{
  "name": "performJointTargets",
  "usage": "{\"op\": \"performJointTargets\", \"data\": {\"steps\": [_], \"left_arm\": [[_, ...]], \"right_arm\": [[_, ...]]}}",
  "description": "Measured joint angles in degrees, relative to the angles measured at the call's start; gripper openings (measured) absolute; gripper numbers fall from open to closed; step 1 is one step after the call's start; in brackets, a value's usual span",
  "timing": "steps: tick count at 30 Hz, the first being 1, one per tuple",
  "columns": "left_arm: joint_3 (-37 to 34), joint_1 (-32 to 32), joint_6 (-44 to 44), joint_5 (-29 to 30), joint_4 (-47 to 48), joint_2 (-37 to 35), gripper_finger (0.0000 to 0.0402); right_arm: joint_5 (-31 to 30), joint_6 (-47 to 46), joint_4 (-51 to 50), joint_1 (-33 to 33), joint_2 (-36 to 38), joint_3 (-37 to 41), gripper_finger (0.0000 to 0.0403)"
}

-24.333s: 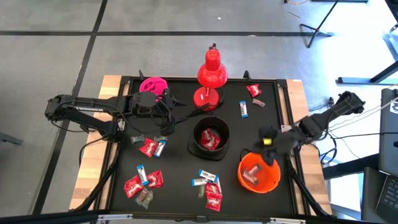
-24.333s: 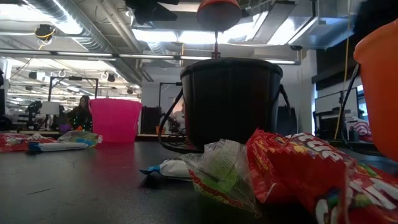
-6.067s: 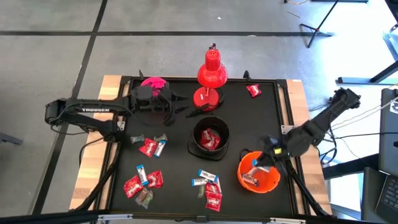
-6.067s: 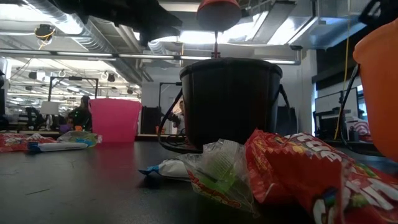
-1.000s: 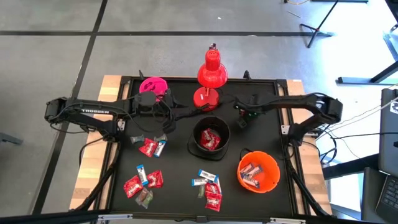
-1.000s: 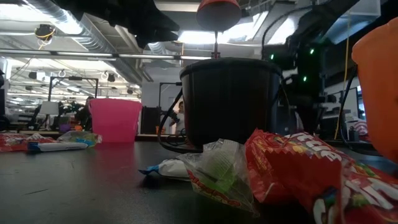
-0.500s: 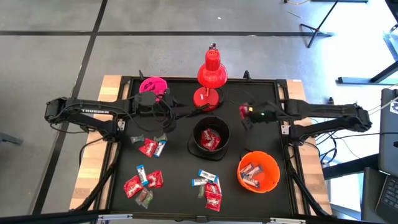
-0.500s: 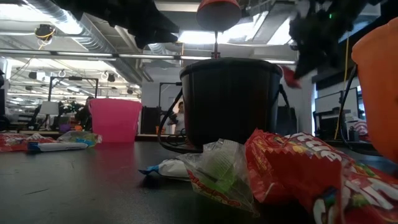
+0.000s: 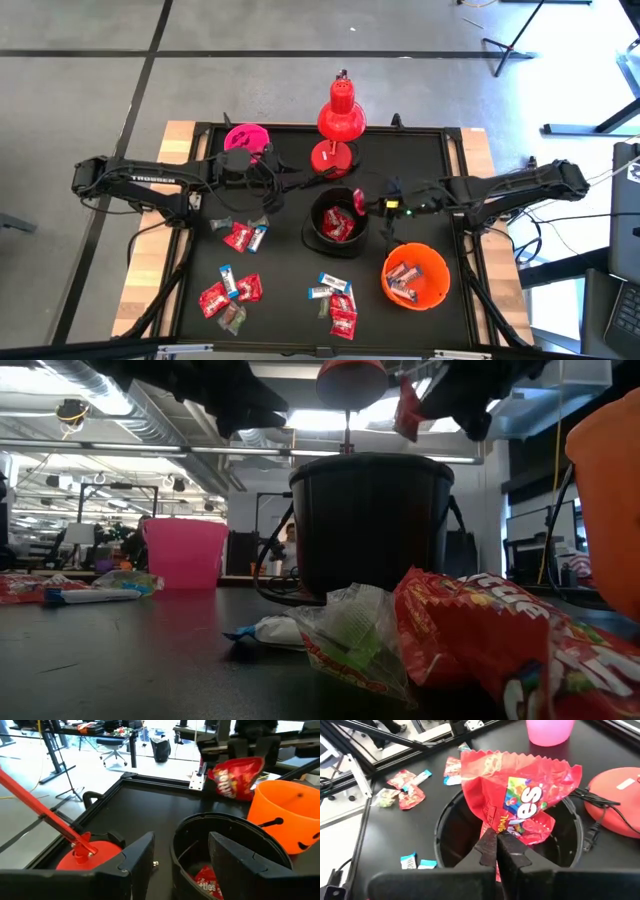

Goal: Organize candy in baskets
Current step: Put the red candy into the black bucket, then put the green gummy into the pink bucket

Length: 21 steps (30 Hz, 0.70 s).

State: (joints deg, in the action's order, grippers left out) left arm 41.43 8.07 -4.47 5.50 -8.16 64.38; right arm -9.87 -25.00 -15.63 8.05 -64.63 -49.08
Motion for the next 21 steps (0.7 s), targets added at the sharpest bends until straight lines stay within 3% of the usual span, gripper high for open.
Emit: {"op": "performJointTargets", "data": {"steps": [6,14,21], "left_arm": [[0.0,-0.7,0.0,0.0,0.0,0.0,0.0178],[0.0,-1.5,0.0,-0.6,0.8,0.0,0.0178],[0.1,-1.5,-4.5,-3.0,9.3,-3.9,0.0178]], "right_arm": [[0.0,0.1,1.0,-0.1,-2.0,0.0,0.0031],[-1.3,2.8,2.7,-0.1,-2.0,0.0,0.0129],[-2.6,6.8,2.6,-0.1,-1.9,0.0,0.0166]]}}
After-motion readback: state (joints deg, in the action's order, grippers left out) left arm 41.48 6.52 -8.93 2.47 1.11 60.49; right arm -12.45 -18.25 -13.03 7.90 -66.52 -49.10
